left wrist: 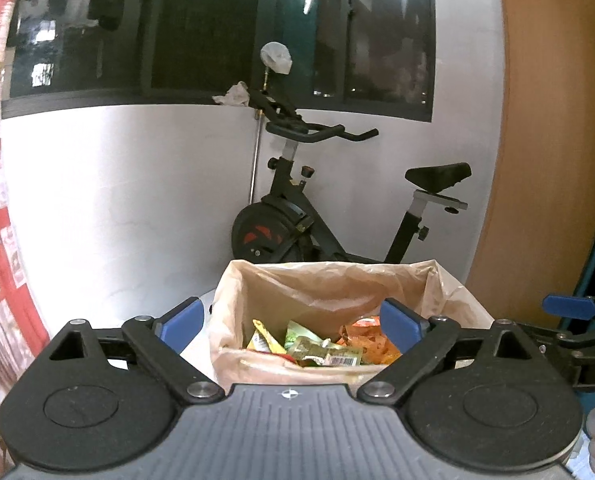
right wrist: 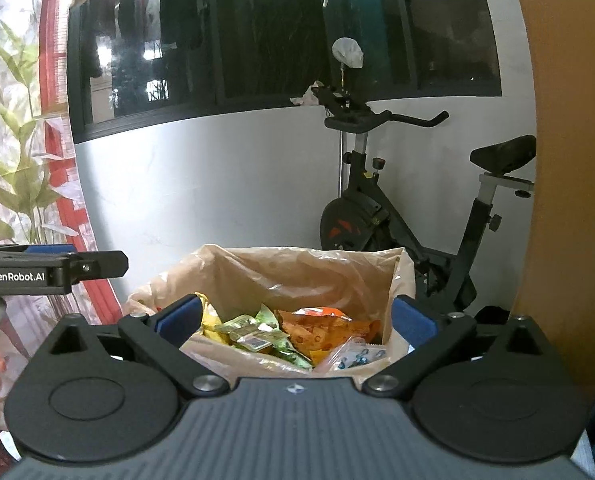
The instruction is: Organize snacks
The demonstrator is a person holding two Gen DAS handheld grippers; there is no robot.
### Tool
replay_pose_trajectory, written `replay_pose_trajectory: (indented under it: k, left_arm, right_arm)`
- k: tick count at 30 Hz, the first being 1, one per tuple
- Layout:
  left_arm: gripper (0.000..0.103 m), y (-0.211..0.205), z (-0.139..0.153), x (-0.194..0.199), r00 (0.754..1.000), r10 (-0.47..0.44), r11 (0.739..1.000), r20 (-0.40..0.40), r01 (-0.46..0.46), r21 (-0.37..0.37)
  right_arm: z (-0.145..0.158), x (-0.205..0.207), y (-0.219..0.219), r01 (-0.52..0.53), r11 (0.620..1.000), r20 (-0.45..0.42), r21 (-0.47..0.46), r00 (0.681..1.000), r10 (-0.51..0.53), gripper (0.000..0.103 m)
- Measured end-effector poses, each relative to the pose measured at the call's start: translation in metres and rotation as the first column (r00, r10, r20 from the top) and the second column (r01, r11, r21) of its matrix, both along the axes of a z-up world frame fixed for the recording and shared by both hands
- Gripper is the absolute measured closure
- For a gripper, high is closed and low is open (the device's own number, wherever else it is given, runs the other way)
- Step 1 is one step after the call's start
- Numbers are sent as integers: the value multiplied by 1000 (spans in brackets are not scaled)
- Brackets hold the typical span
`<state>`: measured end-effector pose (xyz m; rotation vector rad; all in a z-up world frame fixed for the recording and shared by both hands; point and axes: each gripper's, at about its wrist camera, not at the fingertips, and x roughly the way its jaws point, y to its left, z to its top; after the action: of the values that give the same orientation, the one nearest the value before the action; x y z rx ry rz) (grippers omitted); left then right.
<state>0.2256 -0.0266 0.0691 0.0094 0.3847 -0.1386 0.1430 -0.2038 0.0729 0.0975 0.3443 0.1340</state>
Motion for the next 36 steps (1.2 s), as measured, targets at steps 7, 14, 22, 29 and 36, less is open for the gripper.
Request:
replay_pose_trajectory:
  k: [7, 14, 22, 29, 36]
  left_arm:
    - [7, 7, 1, -15, 998, 56, 998, -28, -56, -1]
    - [7, 15, -5, -23, 994, 87, 996, -64, -88, -9]
    - [7, 16, -6, -32, 994, 90, 996, -61, -89, 24]
    - [7, 17, -6, -33, 994, 82, 997, -66, -81, 18]
    - [7, 17, -5, -32, 994, 81, 997, -66, -80, 16]
  right_arm:
    - [0, -14, 4, 6, 1000, -12, 14, 1000, -6, 0]
    - [-12, -25, 6, 14, 1000, -53, 8, 999, -14, 0]
    - [-16, -26, 9, 16, 1000, -75, 9, 997, -16, 0]
    - [-15, -26, 10, 19, 1000, -76, 9, 997, -19, 0]
    - [-15, -26, 11, 22, 1000, -77, 10, 997, -21, 0]
